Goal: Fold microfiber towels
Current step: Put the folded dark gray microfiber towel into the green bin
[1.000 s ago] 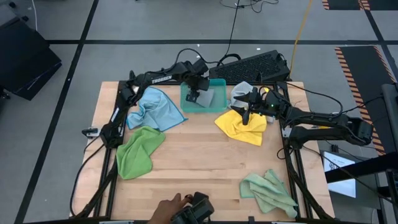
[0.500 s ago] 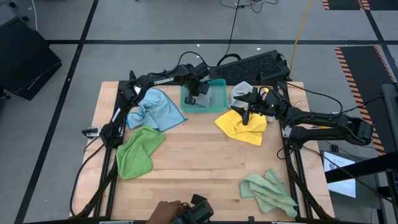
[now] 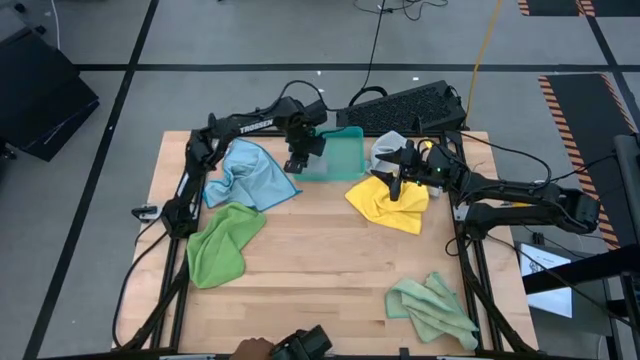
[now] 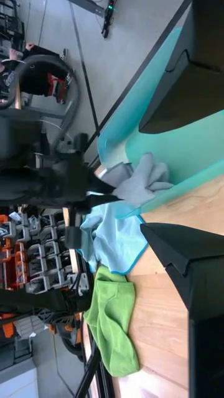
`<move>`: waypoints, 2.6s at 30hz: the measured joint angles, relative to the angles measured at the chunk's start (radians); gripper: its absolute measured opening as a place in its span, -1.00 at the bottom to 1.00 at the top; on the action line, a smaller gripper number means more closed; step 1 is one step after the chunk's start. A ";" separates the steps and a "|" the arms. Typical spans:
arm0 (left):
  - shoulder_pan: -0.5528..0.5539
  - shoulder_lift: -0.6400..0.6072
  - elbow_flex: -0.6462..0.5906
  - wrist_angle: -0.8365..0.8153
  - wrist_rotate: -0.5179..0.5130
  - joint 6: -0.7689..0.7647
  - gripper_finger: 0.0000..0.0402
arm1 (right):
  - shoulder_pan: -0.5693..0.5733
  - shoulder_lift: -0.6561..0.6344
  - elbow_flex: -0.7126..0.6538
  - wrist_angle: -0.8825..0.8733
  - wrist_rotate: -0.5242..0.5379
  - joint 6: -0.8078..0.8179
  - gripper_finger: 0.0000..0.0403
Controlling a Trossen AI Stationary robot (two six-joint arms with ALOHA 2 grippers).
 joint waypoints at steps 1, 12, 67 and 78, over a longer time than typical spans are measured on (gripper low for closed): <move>0.003 0.010 0.000 0.000 0.000 0.015 -0.95 | 0.000 0.000 0.000 0.001 0.000 0.000 0.18; 0.090 0.067 -0.001 0.089 -0.003 -0.021 -0.87 | 0.000 0.000 0.000 0.006 0.002 -0.010 0.18; -0.006 -0.135 0.000 0.025 0.073 -0.074 -0.95 | 0.029 0.782 0.436 0.288 -0.026 -0.089 0.57; -0.043 -0.159 0.000 0.069 -0.004 -0.059 -0.97 | 0.017 0.858 0.435 0.361 -0.118 0.010 0.28</move>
